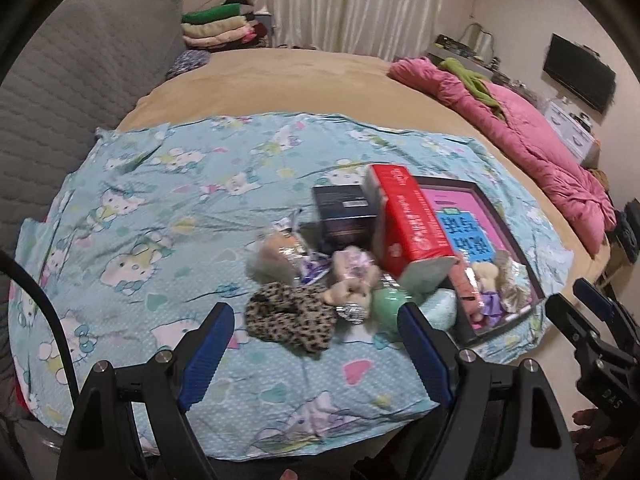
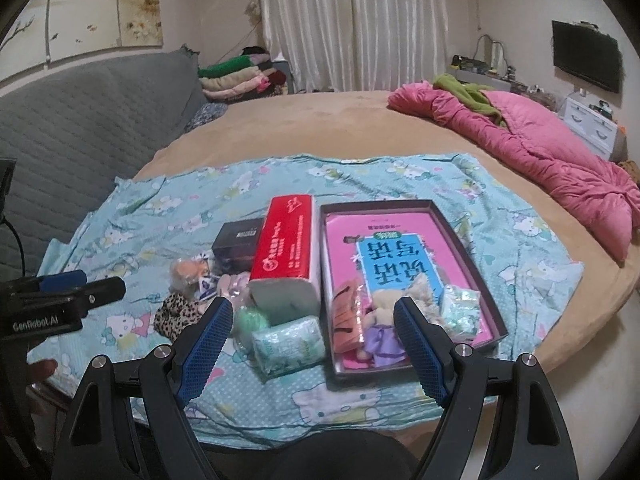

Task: Organize soft objects
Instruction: 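Withdraw both open tools from the tray back toward the pile, then reach the right tool to the green-white tissue pack while the left tool reaches the clear bag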

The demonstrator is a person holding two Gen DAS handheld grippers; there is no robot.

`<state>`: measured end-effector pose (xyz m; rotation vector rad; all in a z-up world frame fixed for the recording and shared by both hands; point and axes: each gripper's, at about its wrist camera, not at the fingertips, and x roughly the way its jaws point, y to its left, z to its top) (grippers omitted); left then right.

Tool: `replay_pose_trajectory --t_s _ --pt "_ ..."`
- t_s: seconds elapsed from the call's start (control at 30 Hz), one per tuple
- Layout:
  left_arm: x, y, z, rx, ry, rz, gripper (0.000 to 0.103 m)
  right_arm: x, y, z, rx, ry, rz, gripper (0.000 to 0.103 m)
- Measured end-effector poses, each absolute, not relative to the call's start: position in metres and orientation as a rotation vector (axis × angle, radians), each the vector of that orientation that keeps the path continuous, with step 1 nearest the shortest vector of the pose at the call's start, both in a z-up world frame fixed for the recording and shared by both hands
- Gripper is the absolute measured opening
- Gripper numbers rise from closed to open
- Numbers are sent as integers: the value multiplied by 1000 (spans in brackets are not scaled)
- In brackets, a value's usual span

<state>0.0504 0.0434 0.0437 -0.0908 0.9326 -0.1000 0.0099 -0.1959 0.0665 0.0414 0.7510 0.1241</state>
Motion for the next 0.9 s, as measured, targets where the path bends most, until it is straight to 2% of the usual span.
replay_pose_trajectory --t_s 0.33,0.9 --pt "51 75 15 -146 972 -53 83 13 -171 50 -12 774 193 84" --pt "58 81 -25 -210 1038 -63 83 25 -153 7 -39 878 229 84"
